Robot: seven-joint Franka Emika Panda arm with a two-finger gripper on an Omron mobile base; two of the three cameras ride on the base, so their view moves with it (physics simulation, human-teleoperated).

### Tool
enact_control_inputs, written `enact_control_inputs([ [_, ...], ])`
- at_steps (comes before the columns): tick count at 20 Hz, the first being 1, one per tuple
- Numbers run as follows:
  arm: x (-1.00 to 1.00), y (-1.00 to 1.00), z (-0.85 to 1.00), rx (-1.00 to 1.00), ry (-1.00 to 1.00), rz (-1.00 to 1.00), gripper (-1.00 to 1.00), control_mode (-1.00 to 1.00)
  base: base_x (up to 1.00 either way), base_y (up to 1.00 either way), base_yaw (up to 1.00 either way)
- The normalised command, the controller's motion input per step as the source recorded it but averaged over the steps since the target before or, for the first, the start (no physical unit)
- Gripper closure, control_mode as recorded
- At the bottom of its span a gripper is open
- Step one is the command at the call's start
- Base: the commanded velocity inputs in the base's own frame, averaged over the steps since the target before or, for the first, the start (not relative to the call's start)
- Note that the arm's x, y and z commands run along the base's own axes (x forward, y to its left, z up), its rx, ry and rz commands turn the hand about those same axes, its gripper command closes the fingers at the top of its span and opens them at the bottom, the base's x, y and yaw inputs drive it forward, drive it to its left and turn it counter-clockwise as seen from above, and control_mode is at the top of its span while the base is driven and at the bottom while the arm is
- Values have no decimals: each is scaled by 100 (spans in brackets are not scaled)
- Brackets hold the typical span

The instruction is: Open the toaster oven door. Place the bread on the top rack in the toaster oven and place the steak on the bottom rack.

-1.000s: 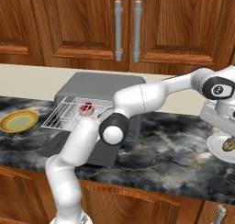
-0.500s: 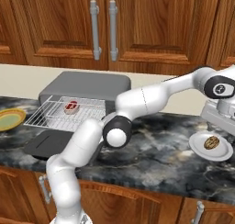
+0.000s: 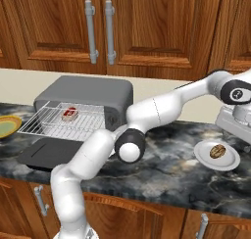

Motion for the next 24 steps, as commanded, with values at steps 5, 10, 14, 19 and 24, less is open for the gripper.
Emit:
enact_control_inputs([
  [5,0,0,0,0,0,0,-100,100,0,-1,0],
  [10,0,0,0,0,0,0,-100,100,0,0,0],
  [14,0,0,0,0,0,0,-100,-100,0,0,0],
  [19,0,0,0,0,0,0,-100,-100,0,0,0],
  [24,0,1,-3,-2,0,0,-100,-100,0,0,0],
])
